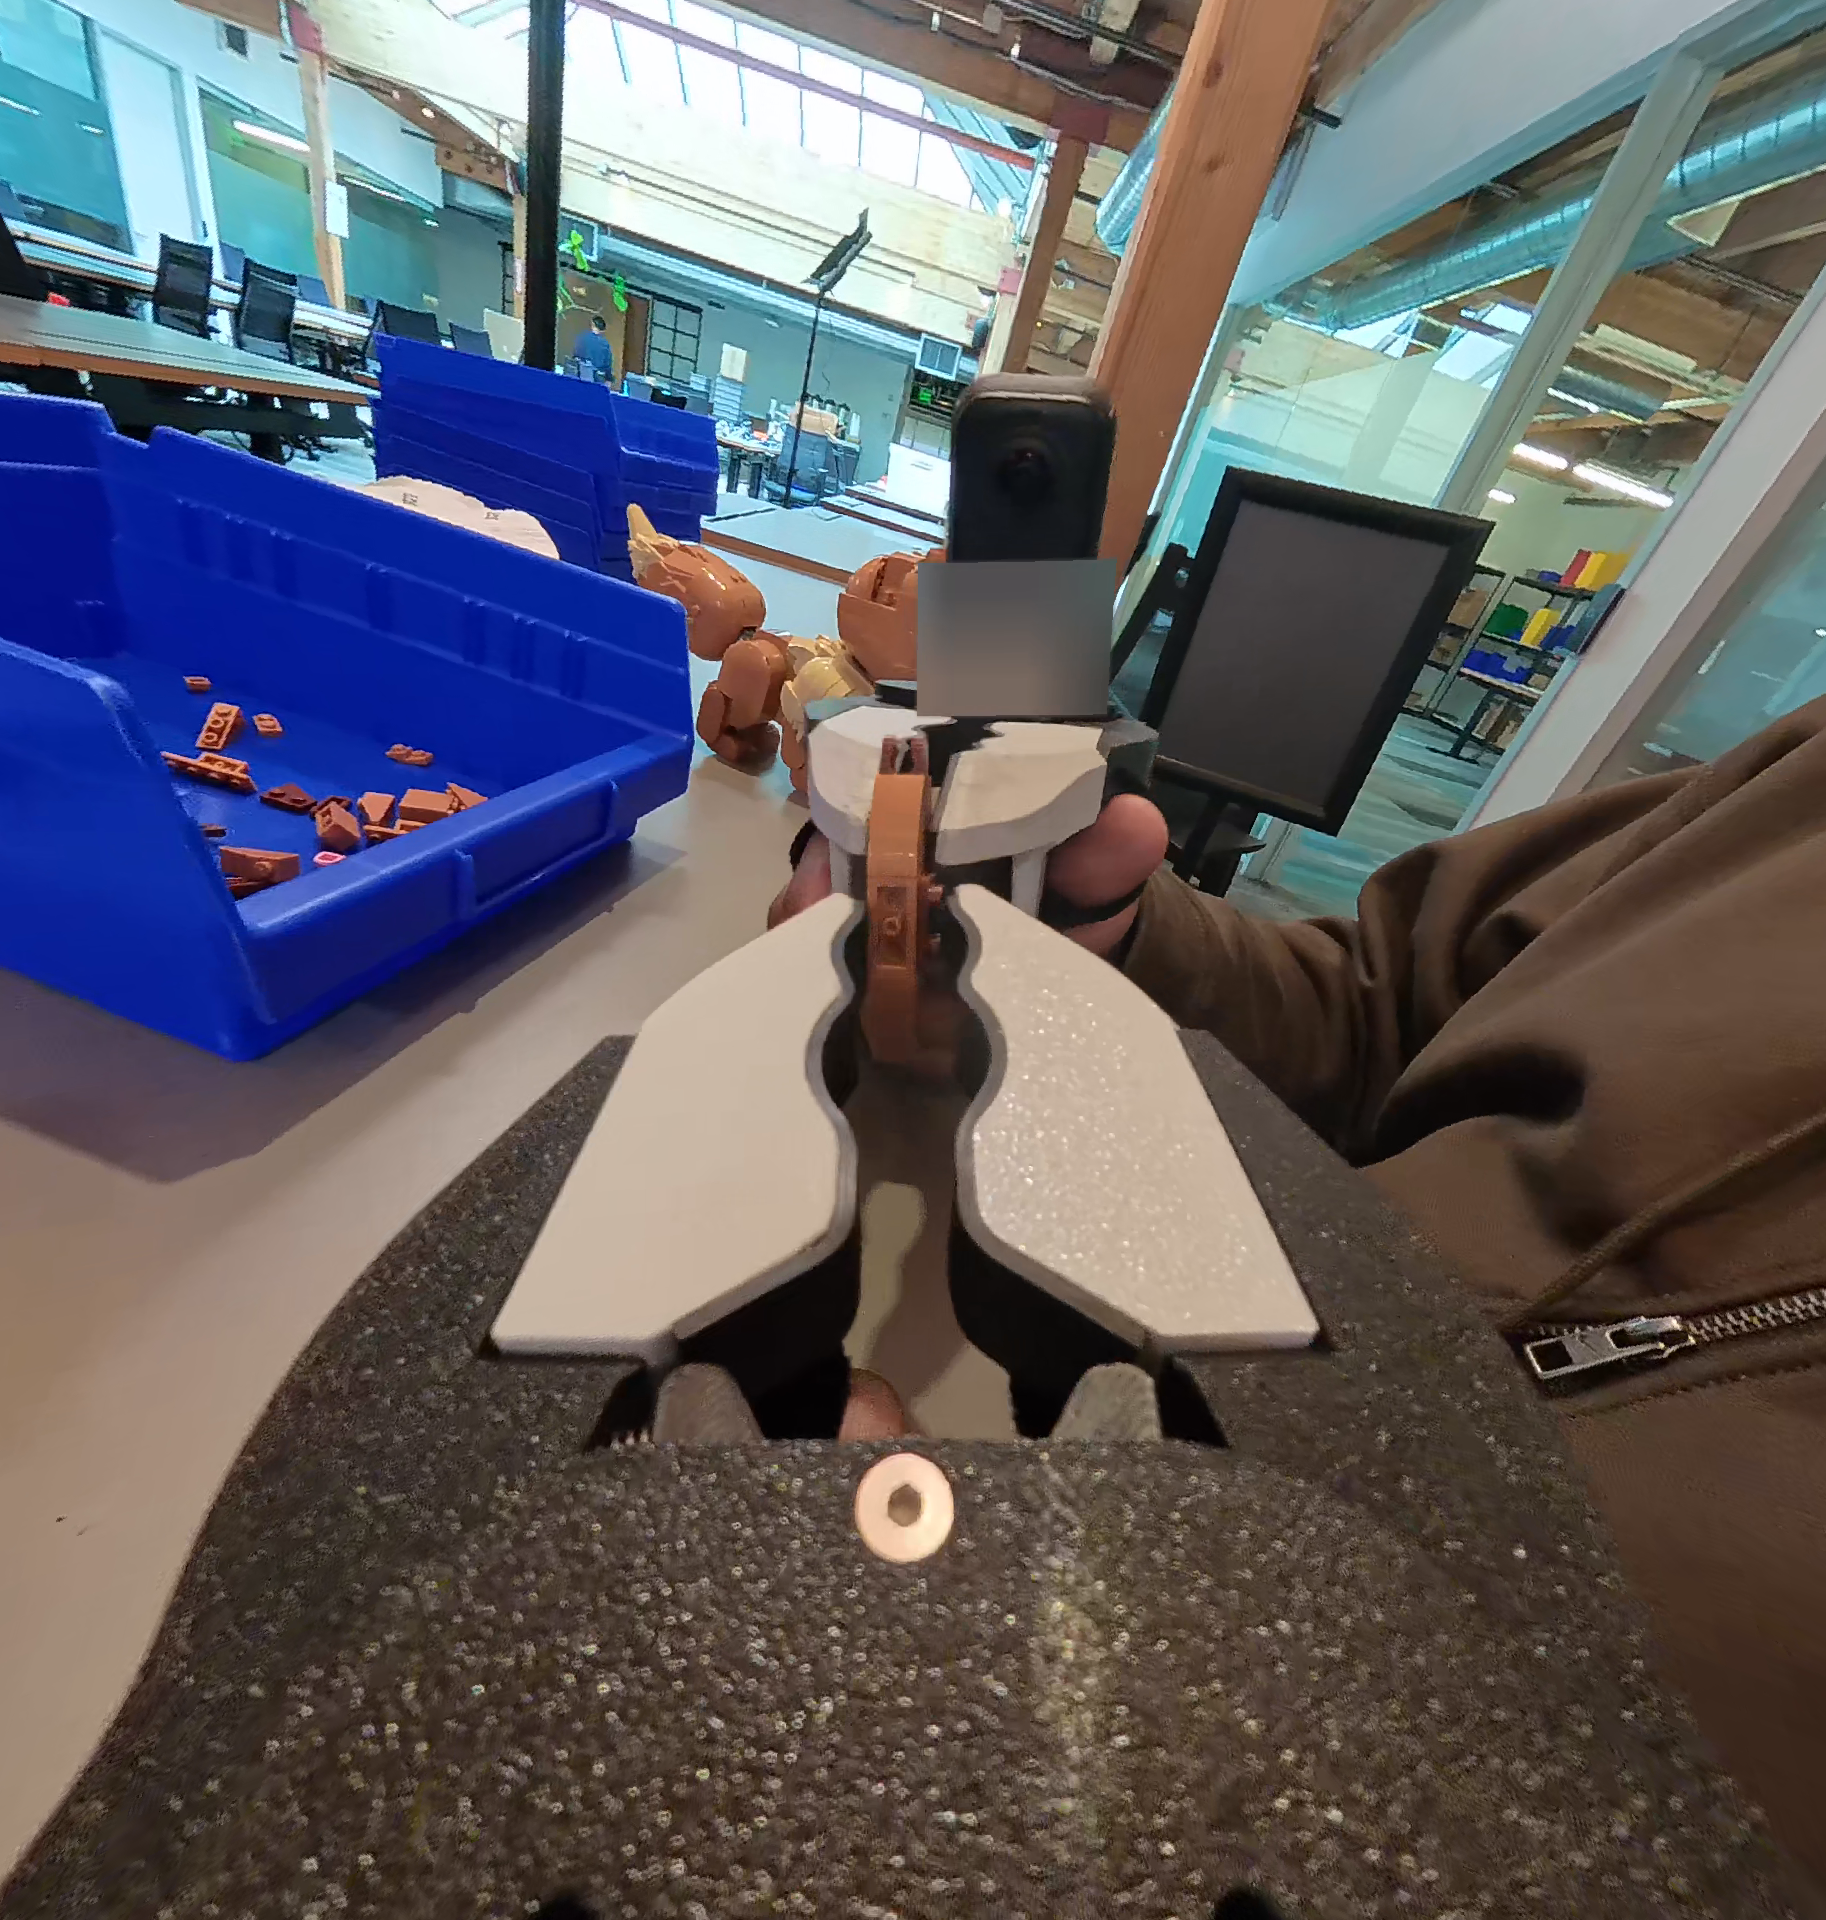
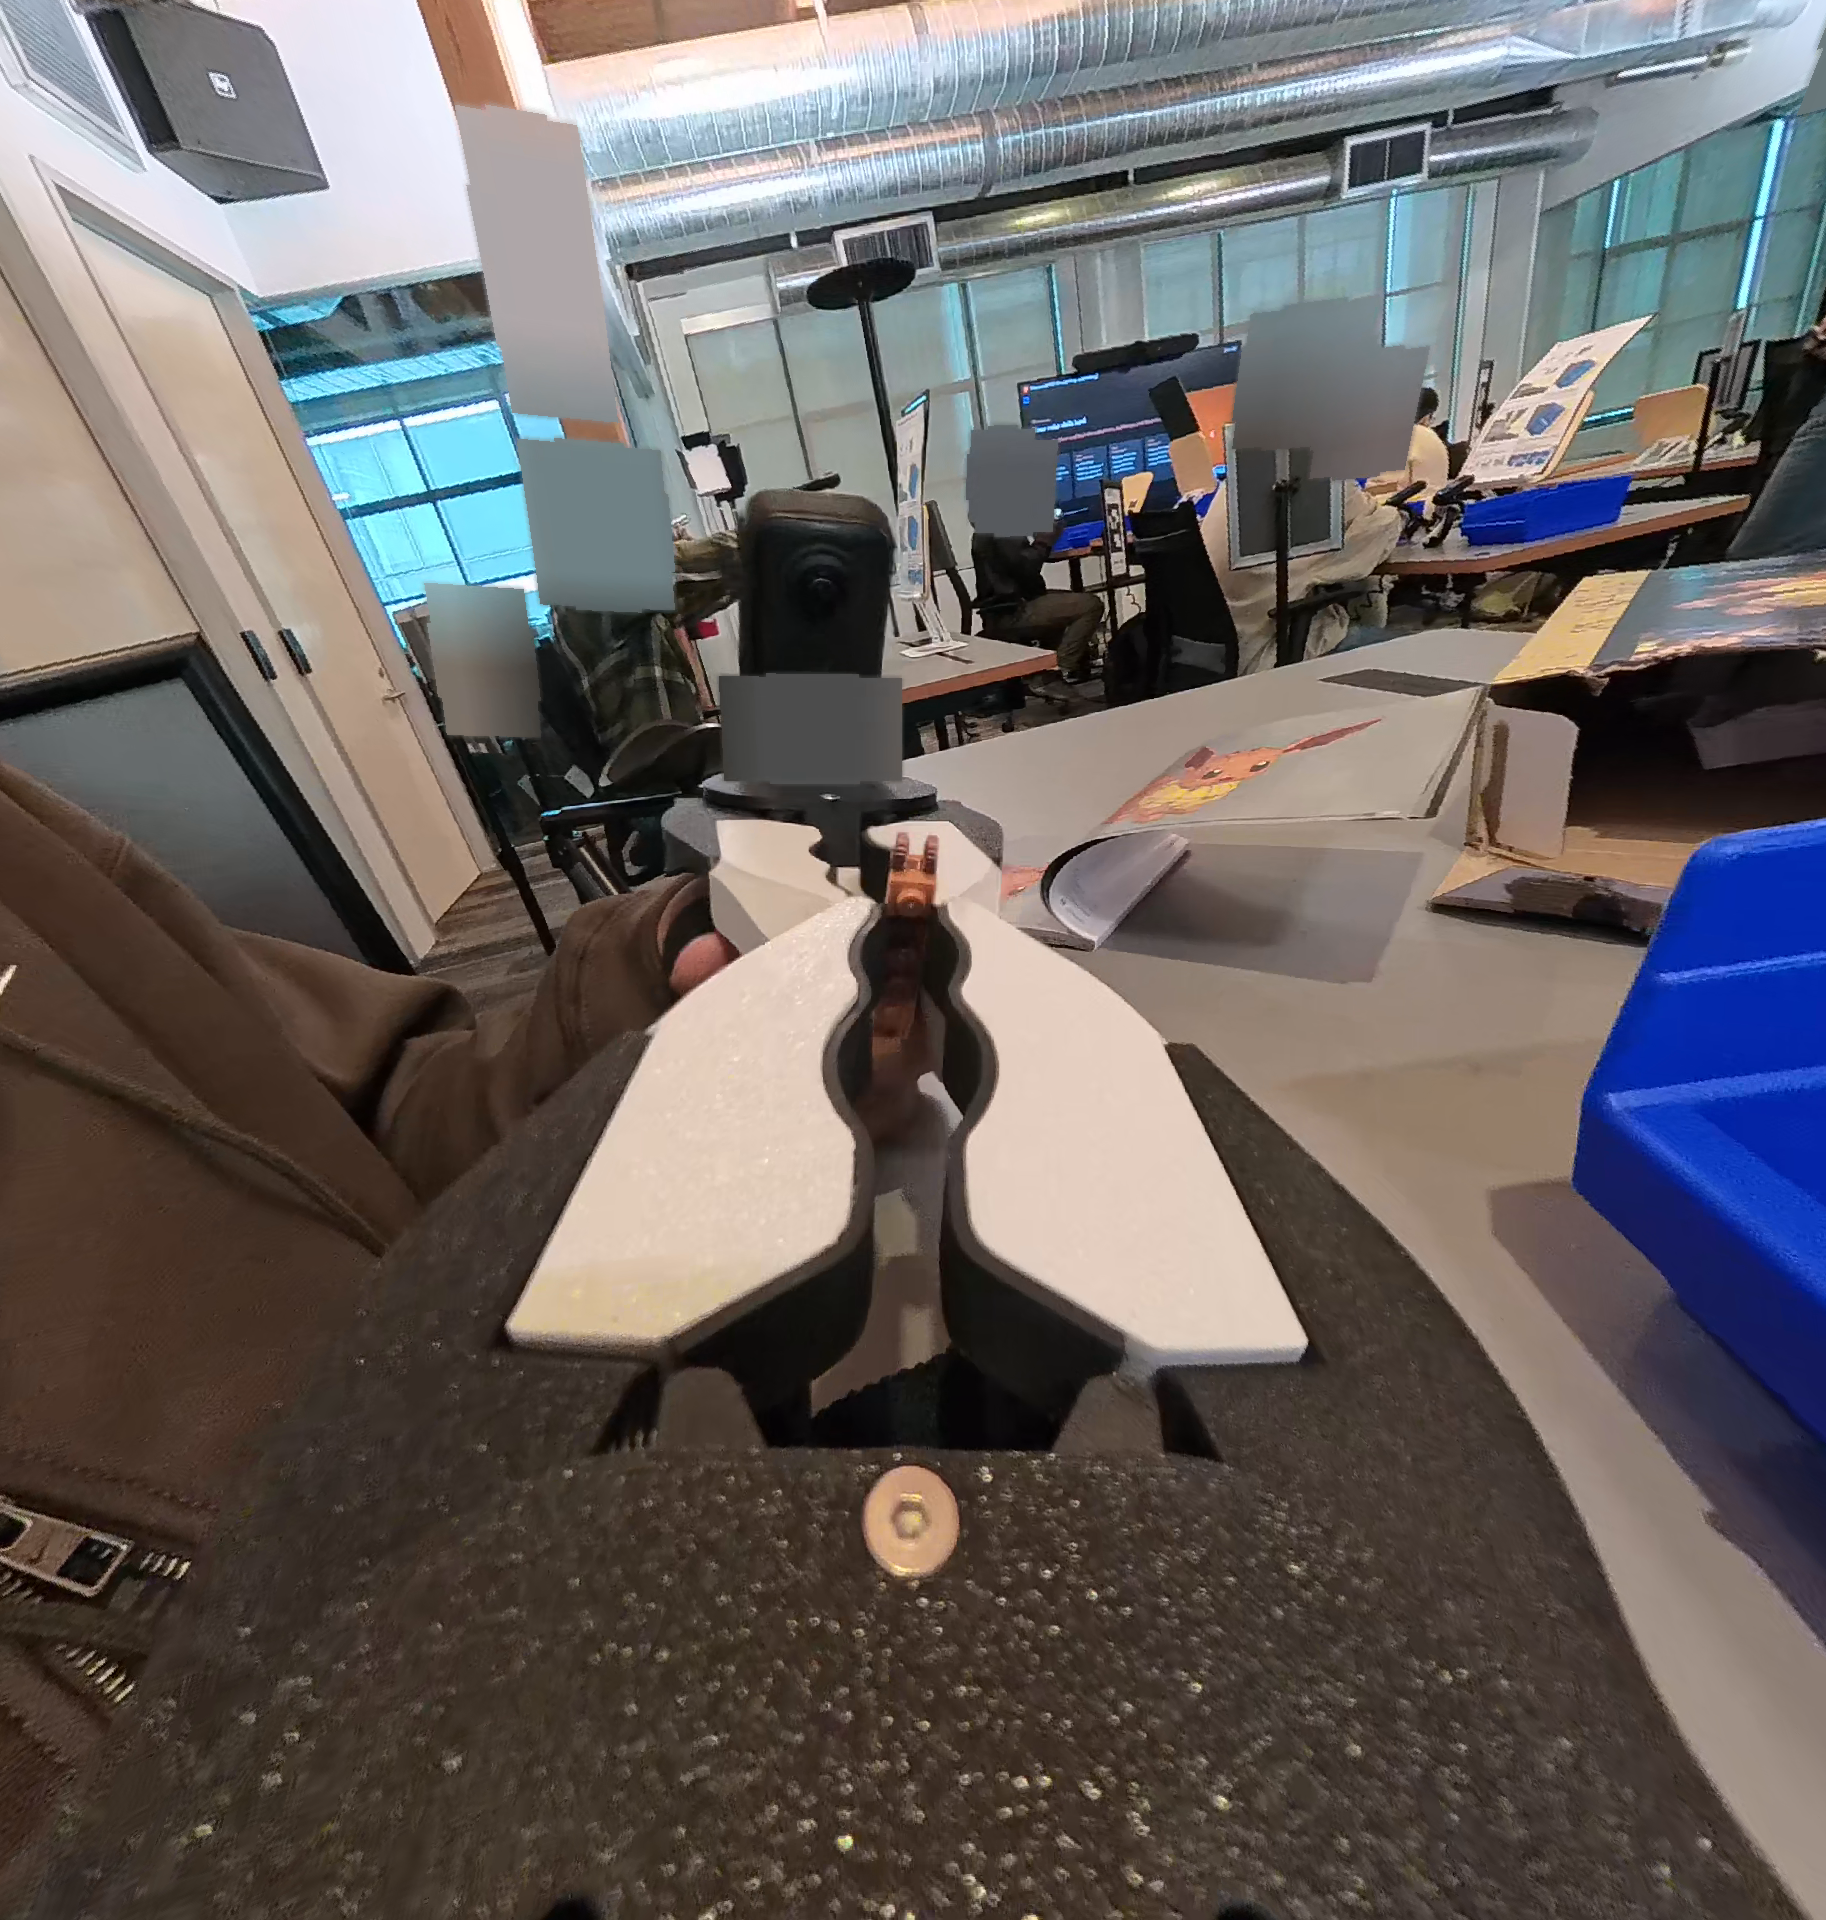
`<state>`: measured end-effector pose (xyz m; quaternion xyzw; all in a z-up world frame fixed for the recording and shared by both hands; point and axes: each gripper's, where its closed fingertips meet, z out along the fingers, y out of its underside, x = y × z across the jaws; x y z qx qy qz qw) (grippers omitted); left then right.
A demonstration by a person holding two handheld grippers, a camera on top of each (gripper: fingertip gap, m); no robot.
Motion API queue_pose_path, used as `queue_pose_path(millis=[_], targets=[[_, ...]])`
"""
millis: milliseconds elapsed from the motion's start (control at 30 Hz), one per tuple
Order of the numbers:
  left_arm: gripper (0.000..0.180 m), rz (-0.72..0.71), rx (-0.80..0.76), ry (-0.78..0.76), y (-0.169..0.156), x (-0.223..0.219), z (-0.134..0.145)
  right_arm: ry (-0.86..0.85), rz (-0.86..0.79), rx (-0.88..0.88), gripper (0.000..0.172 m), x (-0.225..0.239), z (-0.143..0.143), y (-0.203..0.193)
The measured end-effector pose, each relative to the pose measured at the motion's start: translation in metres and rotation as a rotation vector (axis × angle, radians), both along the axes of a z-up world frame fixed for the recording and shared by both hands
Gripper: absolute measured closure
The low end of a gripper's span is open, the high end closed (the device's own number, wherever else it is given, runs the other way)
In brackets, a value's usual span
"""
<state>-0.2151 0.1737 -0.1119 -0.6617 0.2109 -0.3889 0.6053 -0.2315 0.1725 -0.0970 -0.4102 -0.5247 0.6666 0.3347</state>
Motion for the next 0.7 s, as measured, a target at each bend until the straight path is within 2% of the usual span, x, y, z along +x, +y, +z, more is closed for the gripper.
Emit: queue_pose_path(millis=[367,467,700], targets=[[0.168,0.014,0.031,0.066,-0.0013,0.0000,-0.0012,0.029,0.007,-0.040,0.158,0.0027,0.0064,0.0019],[0.168,0.009,0.031,0.068,-0.0017,0.0007,-0.0014,0.019,0.017,-0.028,0.164,0.0025,0.0044,-0.0005],[0.168,-0.047,0.023,0.028,-0.0086,0.0013,0.0026,0.025,0.036,0.010,0.164,0.0051,0.0049,-0.0052]])
